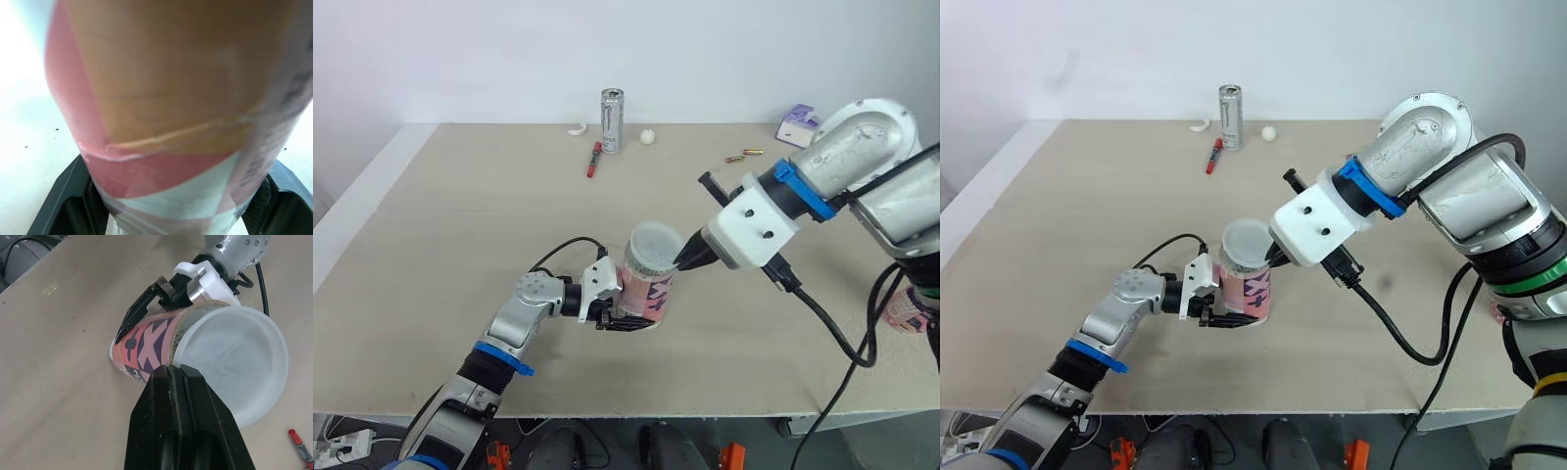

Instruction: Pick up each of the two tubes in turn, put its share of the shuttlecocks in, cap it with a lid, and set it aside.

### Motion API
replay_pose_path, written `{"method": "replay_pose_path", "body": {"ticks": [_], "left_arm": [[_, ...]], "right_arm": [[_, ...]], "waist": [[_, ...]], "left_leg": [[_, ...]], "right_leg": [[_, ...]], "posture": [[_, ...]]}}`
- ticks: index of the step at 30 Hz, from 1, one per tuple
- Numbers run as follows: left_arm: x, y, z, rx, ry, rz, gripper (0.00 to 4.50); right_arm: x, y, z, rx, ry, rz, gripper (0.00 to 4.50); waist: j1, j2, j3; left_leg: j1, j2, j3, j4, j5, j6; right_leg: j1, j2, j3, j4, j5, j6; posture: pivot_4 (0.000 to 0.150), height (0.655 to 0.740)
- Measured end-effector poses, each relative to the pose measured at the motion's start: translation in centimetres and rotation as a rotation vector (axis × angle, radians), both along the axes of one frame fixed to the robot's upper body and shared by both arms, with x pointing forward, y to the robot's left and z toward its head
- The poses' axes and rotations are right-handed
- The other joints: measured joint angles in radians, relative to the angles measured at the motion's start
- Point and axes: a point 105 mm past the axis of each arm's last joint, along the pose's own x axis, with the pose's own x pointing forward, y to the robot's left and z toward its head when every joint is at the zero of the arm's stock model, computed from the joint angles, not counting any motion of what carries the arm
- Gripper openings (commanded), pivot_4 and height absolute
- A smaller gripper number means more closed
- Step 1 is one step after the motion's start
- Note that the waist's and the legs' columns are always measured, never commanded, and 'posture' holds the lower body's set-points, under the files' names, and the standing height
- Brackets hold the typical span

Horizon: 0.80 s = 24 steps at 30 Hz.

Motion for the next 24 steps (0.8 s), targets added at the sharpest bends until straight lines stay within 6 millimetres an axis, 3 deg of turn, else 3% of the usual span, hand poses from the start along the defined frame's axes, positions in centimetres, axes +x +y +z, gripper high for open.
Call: {"method": "replay_pose_path", "body": {"ticks": [23,24], "left_arm": [[0.03,0.06,-0.04,0.000,0.003,0.005,2.98],[0.02,0.06,-0.04,0.001,0.003,0.004,2.98]], "right_arm": [[-0.06,0.42,-0.26,0.001,0.017,0.017,0.04],[-0.11,0.43,-0.28,-0.001,0.018,0.016,0.69]], "waist": [[-0.001,0.000,0.000],[-0.001,0.000,0.000]], "left_leg": [[0.000,0.000,0.000,0.000,0.000,0.000],[0.000,0.000,0.000,0.000,0.000,0.000]], "right_leg": [[0.000,0.000,0.000,0.000,0.000,0.000],[0.000,0.000,0.000,0.000,0.000,0.000]], "posture": [[0.150,0.7400],[0.150,0.7400]]}}
